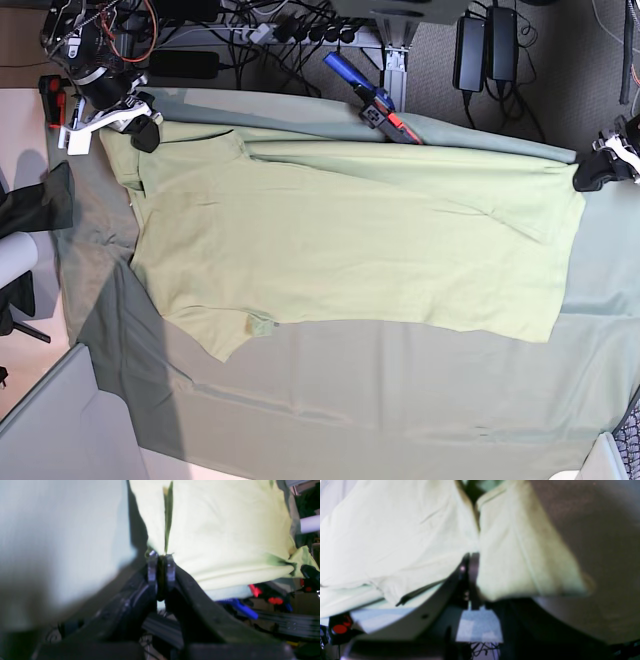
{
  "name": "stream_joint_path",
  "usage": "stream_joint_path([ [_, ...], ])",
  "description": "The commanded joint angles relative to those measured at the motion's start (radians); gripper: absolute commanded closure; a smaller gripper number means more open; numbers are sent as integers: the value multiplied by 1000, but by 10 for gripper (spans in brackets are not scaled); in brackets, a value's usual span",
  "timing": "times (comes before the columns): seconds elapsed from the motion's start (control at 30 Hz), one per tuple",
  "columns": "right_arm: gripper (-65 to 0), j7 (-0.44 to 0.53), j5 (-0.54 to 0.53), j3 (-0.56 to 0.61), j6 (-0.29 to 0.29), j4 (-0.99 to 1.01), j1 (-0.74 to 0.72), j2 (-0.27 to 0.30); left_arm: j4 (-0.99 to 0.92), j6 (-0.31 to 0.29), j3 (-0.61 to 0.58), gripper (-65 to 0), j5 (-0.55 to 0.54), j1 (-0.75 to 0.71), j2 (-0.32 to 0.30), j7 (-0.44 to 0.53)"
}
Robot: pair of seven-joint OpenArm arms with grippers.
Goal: Fold the T-shirt properly
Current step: 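Lay the folded edge down and open both grippers, then move both grippers to the shirt's opposite side edge and grasp it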
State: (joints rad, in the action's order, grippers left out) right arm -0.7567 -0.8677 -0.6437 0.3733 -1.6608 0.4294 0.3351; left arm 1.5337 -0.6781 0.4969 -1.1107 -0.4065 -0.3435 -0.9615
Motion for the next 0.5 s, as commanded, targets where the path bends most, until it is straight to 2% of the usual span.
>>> stream_joint_path([
  [0.0, 0, 22, -5, -13, 27, -17, 0, 19, 18, -20, 8, -36, -13, -2, -17, 19],
  [0.1, 0, 22, -2, -13, 28, -17, 1, 16, 18, -20, 8, -132, -13, -4, -17, 30],
  [0.23, 0, 23, 42, -13, 28, -16, 1, 16, 18, -20, 8, -204, -7, -3, -17, 52],
  [0.27, -18, 23, 46, -13, 28, -16, 1, 16, 18, -20, 8, -230, -3, -3, -17, 57],
  [0.4, -346, 23, 82, -13, 27, -16, 1, 16, 18, -20, 9, -331, 11, -4, -18, 68],
  [0.47, -415, 23, 87, -13, 27, -16, 0, 16, 18, -20, 11, -333, 10, -4, -18, 68],
])
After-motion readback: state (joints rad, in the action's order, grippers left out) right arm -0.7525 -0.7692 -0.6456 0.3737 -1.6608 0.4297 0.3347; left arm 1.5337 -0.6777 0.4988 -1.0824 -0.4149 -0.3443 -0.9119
